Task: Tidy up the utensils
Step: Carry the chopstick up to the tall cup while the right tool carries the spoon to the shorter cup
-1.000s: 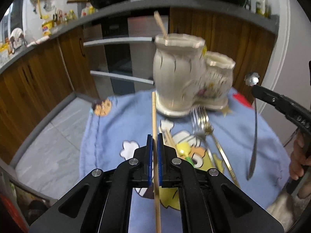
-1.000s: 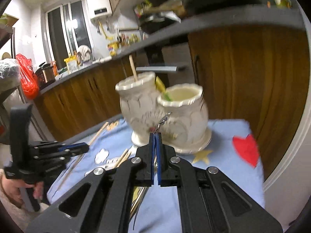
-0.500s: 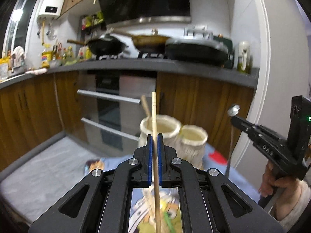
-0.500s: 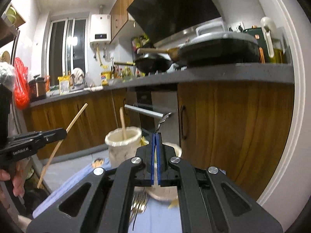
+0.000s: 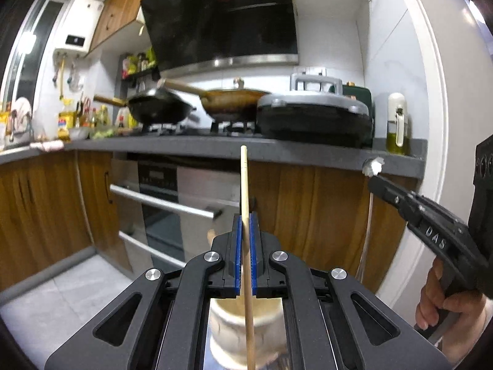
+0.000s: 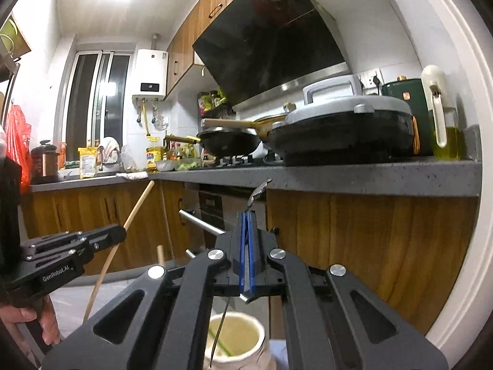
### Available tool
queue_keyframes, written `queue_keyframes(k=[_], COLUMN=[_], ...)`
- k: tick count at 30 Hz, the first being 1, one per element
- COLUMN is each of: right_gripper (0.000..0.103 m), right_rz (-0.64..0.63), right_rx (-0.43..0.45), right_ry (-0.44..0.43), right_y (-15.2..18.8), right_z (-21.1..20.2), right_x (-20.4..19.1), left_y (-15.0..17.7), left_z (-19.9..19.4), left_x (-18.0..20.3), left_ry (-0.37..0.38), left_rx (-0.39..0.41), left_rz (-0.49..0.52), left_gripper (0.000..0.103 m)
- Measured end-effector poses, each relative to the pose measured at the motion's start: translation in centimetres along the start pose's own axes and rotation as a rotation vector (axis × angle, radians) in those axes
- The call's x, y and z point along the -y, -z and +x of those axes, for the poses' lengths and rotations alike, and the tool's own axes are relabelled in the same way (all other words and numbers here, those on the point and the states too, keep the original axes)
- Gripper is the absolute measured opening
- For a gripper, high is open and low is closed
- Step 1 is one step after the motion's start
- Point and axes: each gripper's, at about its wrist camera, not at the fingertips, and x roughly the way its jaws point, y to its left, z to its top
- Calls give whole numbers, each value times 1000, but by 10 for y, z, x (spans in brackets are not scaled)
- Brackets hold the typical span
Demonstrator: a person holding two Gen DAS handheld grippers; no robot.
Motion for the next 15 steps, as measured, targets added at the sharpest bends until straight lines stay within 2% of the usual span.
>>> queue_keyframes(k=[8,15], right_gripper=[2,1], right_rz=[12,40], right_rx=[15,-57], right_ry=[38,38], right_y=[18,37], right_z=[26,39], right_x=[4,11], left_y=[-7,14], left_z=[41,67], left_x=[6,9], left_ry=[-31,-85], left_rx=[105,86], left_rz=[21,38], left_gripper=[5,5])
